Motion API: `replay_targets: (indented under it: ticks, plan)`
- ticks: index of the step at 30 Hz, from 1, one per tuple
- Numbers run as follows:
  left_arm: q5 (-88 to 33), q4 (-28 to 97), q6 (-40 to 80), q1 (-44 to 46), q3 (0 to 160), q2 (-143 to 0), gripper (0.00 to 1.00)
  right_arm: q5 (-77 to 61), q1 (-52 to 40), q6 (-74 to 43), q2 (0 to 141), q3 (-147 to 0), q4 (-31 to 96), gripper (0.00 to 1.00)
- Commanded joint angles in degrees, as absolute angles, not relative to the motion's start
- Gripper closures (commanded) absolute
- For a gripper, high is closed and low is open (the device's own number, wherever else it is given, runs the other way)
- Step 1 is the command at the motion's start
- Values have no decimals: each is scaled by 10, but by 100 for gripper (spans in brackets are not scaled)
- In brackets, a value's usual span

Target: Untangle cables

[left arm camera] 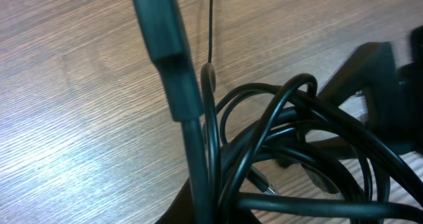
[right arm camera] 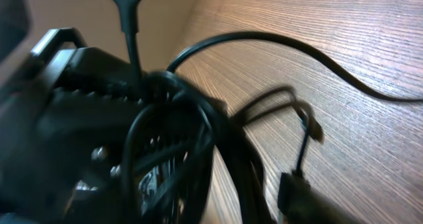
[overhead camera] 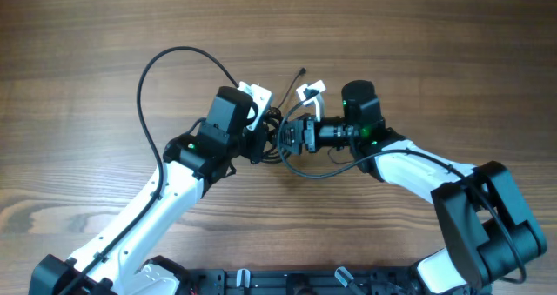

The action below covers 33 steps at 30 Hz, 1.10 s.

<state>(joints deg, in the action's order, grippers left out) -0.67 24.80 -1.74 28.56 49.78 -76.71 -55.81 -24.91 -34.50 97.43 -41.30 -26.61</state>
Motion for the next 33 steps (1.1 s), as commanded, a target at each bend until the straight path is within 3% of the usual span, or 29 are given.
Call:
replay_targets:
  ticks: [1,2,4,6,7,8,9,12,14,19,23,26,30,33]
  plan:
    - [20,243,-26,286,496,-769,96,-481,-258,-352,973,-415,-248,86]
    - [45,243,-17,282,496,-769,96,-457,-258,-366,973,-415,-237,96]
    - [104,243,33,271,496,-769,96,-434,-256,-385,973,-415,-230,96]
    - [130,243,78,261,496,-769,86,-433,-256,-392,973,-415,-237,96]
    - [129,243,109,255,496,-769,73,-432,-256,-393,973,-415,-241,96]
    - [129,245,149,251,496,-769,52,-432,-256,-393,973,-415,-246,96]
    - [122,248,181,249,496,-769,49,-432,-256,-392,973,-415,-249,96]
    - [70,251,235,248,496,-769,67,-417,-256,-390,973,-415,-250,96]
    - [27,250,241,248,496,-769,68,-418,-256,-390,973,-415,-251,96]
    - [-44,273,217,248,496,-769,48,-443,-256,-359,973,-415,-272,96]
    - [-142,274,225,248,496,-769,41,-450,-256,-364,973,-415,-317,96]
    - [-152,273,345,248,496,-769,26,-450,-257,-407,973,-415,-355,96]
    - [-152,273,467,248,496,-771,23,-446,-262,-456,973,-415,-375,95]
    - [-137,273,570,248,496,-781,0,-424,-270,-467,973,-415,-377,96]
